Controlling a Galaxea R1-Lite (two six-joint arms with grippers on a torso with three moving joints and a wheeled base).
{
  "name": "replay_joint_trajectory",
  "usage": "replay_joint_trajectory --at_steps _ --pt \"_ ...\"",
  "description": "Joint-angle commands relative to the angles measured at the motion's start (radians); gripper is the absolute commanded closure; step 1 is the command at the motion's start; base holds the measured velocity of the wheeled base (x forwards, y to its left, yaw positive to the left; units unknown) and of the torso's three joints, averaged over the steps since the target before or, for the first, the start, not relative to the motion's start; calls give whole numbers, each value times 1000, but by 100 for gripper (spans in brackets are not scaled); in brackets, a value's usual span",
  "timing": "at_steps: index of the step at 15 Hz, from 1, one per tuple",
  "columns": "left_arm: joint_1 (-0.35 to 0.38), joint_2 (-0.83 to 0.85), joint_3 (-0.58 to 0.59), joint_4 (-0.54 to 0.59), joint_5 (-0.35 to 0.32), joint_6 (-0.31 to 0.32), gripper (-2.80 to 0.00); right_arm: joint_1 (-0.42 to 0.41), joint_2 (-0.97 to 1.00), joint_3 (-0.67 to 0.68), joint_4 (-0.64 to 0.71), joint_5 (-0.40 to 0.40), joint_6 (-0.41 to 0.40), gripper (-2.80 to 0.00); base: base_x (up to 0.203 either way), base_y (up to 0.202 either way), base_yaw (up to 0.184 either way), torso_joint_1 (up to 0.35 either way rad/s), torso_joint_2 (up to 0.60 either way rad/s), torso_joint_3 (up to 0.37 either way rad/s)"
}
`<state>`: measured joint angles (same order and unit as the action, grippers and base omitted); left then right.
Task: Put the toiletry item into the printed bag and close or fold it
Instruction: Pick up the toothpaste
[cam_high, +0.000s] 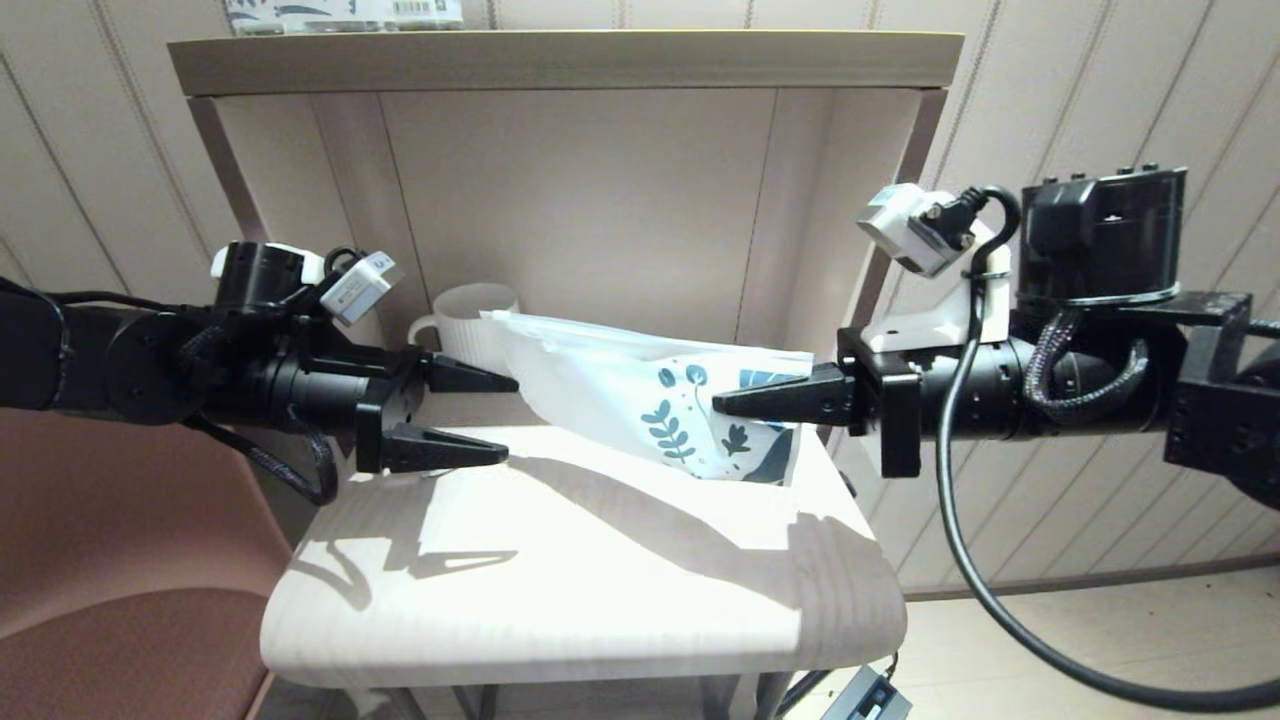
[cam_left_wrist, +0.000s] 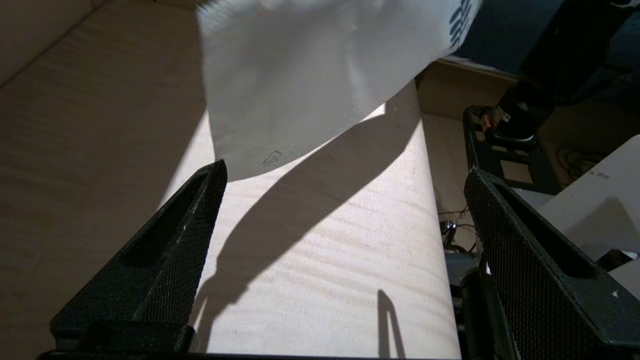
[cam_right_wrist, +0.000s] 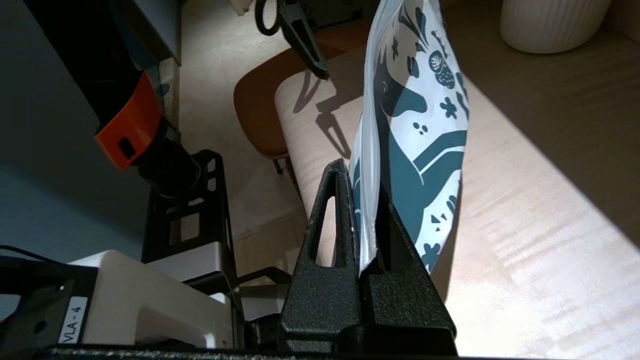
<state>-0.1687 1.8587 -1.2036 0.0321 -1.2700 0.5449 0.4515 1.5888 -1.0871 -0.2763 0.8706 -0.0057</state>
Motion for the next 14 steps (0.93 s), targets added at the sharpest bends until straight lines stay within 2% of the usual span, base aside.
replay_joint_trajectory --at_steps 1,6,14 --pt "0 18 -6 -1 -6 3 -280 18 -36 19 5 5 0 0 0 0 0 0 0 0" --pt "20 34 -25 -1 -5 3 -280 19 -84 66 4 2 1 0 0 0 0 0 0 0" --pt "20 25 -33 2 -6 -3 -280 22 -10 25 -4 4 -3 0 0 0 0 0 0 0"
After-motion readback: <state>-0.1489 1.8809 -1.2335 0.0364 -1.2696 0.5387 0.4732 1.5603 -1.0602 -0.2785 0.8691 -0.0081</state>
